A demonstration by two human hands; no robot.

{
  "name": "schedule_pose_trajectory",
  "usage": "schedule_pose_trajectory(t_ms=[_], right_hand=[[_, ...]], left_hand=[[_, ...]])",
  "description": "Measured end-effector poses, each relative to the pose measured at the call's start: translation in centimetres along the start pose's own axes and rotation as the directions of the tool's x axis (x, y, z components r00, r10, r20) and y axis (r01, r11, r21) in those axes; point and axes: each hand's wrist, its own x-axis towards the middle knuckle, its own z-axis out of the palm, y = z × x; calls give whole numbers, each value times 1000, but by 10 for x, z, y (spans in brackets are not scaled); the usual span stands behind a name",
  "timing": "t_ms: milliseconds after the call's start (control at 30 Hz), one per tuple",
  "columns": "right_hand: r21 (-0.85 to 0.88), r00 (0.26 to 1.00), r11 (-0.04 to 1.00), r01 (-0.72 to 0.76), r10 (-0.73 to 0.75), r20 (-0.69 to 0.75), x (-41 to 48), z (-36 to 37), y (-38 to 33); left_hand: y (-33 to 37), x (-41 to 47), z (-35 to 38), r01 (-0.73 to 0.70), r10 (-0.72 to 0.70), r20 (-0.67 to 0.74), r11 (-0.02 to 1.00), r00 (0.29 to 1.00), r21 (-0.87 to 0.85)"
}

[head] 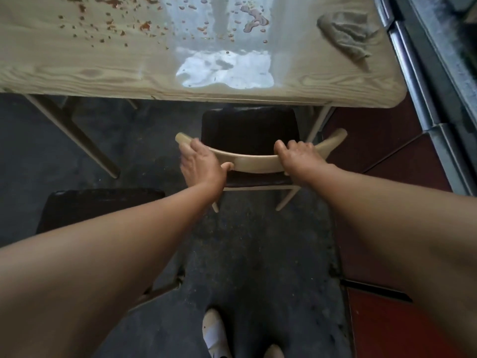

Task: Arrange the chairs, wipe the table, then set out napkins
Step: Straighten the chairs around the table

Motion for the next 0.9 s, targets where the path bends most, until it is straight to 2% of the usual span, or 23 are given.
schedule_pose_trajectory(t_ms=[33,67,133,200,267,300,333,367,400,433,467,500,567,633,767,833,867,900], right_hand=[[14,1000,1000,-17,17,-1,1,0,0],[21,999,999,-38,38,4,2,0,-1],[38,994,993,-111,110,25,1,0,-6],[87,966,965,-246,237,102,1,0,-15],[208,891,867,-452,428,151,0,-3,-23],[322,819,755,-571,547,170,-2,-7,-25],[462,724,584,-667,653,221,-3,-10,-25],[614,630,351,-707,708,320,-3,-14,-24],[732,564,78,-677,694,447,-2,-17,-21],[773,536,-188,-605,622,571,2,-19,-19],[754,539,-361,-549,535,650,6,-21,-17],[718,552,-431,-547,459,696,9,-22,-16],[652,541,-488,-581,367,757,20,-22,-14],[621,511,-521,-586,357,782,33,-20,-10],[703,572,-473,-531,411,710,67,-14,5],[742,654,-448,-498,368,661,84,-16,13],[737,656,-437,-516,352,667,87,-20,15],[694,623,-466,-549,324,712,91,-21,17]], left_hand=[[2,3,-1,121,-106,94,978,990,-172],[5,6,-1,251,-184,219,906,958,-340],[7,11,0,444,-230,417,713,879,-543],[7,15,-2,515,-255,481,656,839,-551],[13,15,-8,588,-261,570,618,779,-521],[16,14,-10,639,-255,635,584,729,-500],[19,14,-12,692,-244,697,539,675,-481],[23,15,-13,733,-235,741,497,629,-465],[27,16,-13,760,-234,765,464,600,-455],[31,19,-12,777,-235,776,435,585,-454],[34,22,-11,785,-240,777,413,582,-461],[36,25,-9,791,-254,772,394,583,-468],[38,32,-6,804,-269,774,363,573,-470],[41,41,-3,800,-264,771,364,579,-476],[62,69,9,768,-266,734,382,625,-515],[66,85,16,746,-278,705,401,652,-531],[65,90,19,734,-291,686,415,666,-537],[62,93,21,728,-302,674,428,674,-536]])
